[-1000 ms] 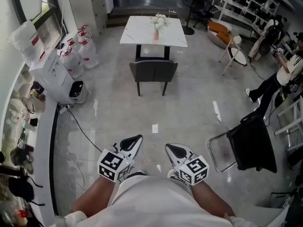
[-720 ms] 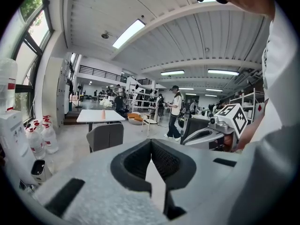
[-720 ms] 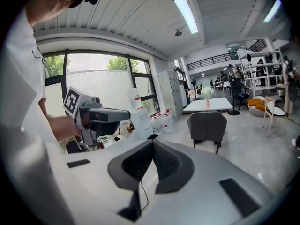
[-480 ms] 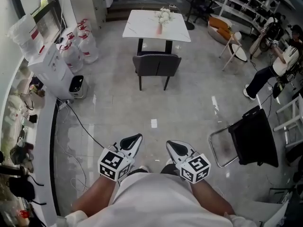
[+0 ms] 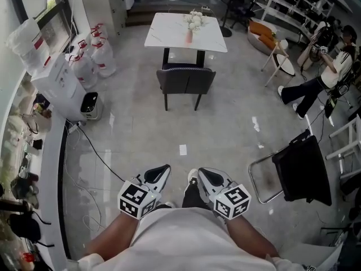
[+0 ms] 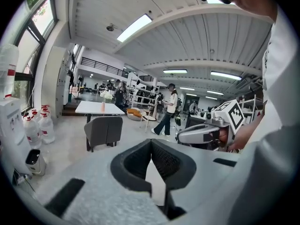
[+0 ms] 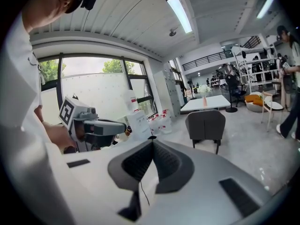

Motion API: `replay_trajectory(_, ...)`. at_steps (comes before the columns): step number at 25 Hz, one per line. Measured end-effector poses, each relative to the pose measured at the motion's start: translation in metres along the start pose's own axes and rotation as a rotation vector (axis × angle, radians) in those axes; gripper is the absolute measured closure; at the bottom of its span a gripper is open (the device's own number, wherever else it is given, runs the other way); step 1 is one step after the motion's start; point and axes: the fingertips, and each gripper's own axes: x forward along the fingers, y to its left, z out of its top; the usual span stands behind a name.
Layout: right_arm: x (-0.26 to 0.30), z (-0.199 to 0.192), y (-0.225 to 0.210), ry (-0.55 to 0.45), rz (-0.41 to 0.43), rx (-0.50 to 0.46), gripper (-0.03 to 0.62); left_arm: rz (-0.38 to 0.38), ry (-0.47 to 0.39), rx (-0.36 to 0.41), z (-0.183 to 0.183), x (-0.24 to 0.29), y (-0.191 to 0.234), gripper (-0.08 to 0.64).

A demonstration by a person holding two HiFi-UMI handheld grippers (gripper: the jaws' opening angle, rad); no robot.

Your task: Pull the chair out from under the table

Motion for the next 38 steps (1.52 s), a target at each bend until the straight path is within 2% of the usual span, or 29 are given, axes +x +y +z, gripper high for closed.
replay_trajectory(3,0.012,0.008,-0.013,-0.005,0.005,0.0,0.586,-0.02,-0.023,-0.106,0.009,0.011,0.011,0.551)
replay_trajectory(4,0.015,0.011,-0.017,-0.007,0.007,0.001,0.586,-0.02,-0.027,-0.118,0.013,0.015,0.015,0.551)
replay_trajectory(9,0.035,0.026,-0.049,-0.009,0.009,0.013,0.586,0.005,-0.016,-0.055,0.034,0.044,0.038,0.551)
replay_trajectory(15,0.064,0.053,-0.095,-0.03,-0.001,0.036,0.586,0.024,0.001,-0.05,0.053,0.081,0.069,0.551)
replay_trajectory(20,0.086,0.086,-0.134,-0.083,0.014,0.131,0.586,0.039,-0.002,-0.03,0.076,0.116,0.091,0.551)
replay_trajectory(25,0.095,0.104,-0.172,-0.087,0.008,0.124,0.586,0.043,-0.007,-0.026,0.094,0.15,0.104,0.551)
replay_trajectory(33,0.103,0.132,-0.23,-0.09,0.014,0.094,0.586,0.103,-0.058,0.001,0.139,0.194,0.13,0.551)
replay_trajectory(38,0.113,0.138,-0.251,-0.085,0.047,0.084,0.586,0.116,-0.015,0.008,0.133,0.218,0.13,0.551)
